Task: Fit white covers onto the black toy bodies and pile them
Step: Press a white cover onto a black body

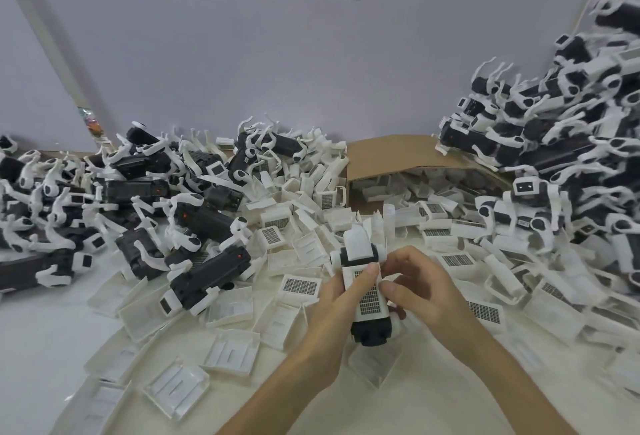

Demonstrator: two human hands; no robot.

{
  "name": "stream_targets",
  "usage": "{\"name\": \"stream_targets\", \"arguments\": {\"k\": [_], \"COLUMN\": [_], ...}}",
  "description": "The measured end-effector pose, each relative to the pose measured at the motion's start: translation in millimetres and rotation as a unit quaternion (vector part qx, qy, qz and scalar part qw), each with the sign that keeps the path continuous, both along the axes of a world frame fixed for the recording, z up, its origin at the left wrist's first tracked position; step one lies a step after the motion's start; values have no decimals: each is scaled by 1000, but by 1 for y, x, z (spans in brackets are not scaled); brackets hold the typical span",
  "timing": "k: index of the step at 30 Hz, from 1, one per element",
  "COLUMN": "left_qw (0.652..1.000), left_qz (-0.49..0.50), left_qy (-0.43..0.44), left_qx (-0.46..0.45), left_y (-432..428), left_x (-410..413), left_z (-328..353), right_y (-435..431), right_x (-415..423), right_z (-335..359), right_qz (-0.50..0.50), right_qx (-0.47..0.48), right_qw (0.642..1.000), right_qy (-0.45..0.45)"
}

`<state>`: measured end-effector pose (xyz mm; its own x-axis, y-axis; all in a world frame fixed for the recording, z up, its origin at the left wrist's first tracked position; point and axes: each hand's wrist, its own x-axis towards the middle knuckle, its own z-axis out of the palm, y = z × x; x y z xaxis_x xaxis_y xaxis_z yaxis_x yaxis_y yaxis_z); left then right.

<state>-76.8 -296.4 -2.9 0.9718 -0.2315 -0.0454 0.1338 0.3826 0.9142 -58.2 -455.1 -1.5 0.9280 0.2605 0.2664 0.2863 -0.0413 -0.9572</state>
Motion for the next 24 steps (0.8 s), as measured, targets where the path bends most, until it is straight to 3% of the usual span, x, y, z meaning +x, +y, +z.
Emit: {"name": "stream_targets", "arguments": {"k": [9,17,24], "left_qw": [999,995,990], "left_qz": [-32,-36,-49], "left_qy": [-26,-86,-118], "left_qx": [1,38,62], "left_y": [1,0,3], "left_x": [-1,-4,-5], "left_z": [3,3,10], "right_y": [-2,1,-3], "right_x": [-3,-11,-10], "right_z": [4,11,10], "right_qz": [-16,-2,-19], "right_qx": [-7,57,24], "right_qw": [1000,998,999], "right_qy": [-13,29,-13]}}
